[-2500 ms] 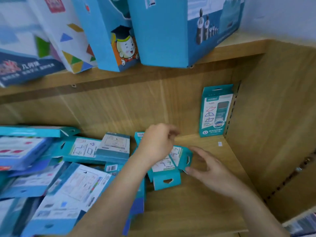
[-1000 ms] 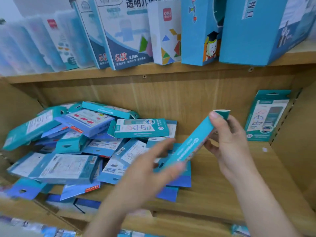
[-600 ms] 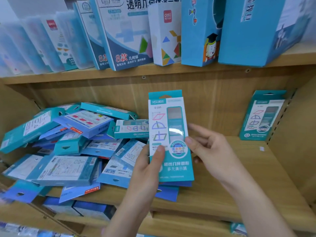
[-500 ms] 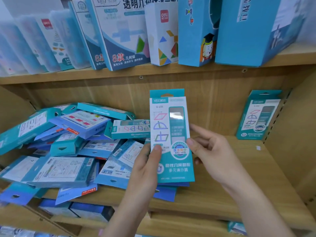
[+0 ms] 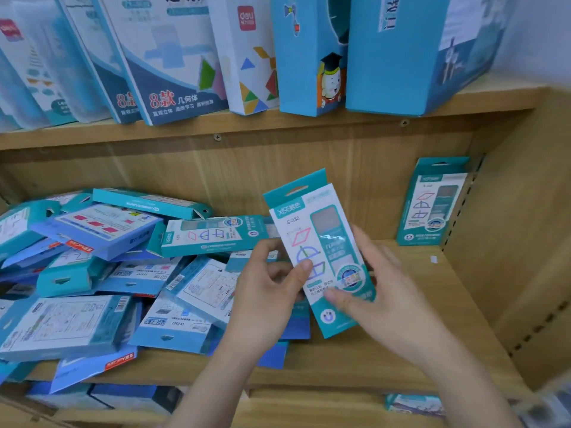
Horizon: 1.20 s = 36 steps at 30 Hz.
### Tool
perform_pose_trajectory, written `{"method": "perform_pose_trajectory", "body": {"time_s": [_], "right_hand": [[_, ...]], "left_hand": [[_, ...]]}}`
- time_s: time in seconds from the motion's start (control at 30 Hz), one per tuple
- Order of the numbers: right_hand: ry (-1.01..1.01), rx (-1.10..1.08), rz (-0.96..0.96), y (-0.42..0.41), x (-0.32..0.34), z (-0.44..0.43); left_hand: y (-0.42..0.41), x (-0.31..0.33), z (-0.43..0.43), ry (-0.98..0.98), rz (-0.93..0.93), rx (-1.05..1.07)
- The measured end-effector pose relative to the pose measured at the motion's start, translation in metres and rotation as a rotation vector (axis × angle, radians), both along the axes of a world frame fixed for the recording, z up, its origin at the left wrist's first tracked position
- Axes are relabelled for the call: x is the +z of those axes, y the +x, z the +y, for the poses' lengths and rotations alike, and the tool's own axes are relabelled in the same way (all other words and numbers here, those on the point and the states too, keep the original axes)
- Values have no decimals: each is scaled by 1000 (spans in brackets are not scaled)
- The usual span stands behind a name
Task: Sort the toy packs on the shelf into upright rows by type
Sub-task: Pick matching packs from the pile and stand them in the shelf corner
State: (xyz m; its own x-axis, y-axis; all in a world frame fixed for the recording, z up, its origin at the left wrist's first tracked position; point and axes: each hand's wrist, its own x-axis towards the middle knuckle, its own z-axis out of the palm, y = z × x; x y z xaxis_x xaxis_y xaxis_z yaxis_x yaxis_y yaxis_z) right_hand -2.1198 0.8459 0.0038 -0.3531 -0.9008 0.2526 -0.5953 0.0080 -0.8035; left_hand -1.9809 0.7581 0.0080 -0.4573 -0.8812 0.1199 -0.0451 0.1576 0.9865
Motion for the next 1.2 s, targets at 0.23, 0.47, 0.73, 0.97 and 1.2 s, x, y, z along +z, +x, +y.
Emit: {"method": "perform_pose_trajectory", "body": {"time_s": [0.23,0.47,0.73,0.97,1.2], "right_hand": [[96,-299,60,4,-39,-6],[75,-5,-513,-8,-40,-21],[145,95,-590,15,-35,-41],[330,-44,-55,23,-42,-47],[226,85,-566,10,-39,-55]], "left_hand": [[-22,-12,5,-92,-115,-122],[34,-2,-75,-805,-829,129],[79,-9,-141,-906,-1333,231],[87,14,-124,-817,-870,465],[99,10,-89,-1320,-614,-15]]}}
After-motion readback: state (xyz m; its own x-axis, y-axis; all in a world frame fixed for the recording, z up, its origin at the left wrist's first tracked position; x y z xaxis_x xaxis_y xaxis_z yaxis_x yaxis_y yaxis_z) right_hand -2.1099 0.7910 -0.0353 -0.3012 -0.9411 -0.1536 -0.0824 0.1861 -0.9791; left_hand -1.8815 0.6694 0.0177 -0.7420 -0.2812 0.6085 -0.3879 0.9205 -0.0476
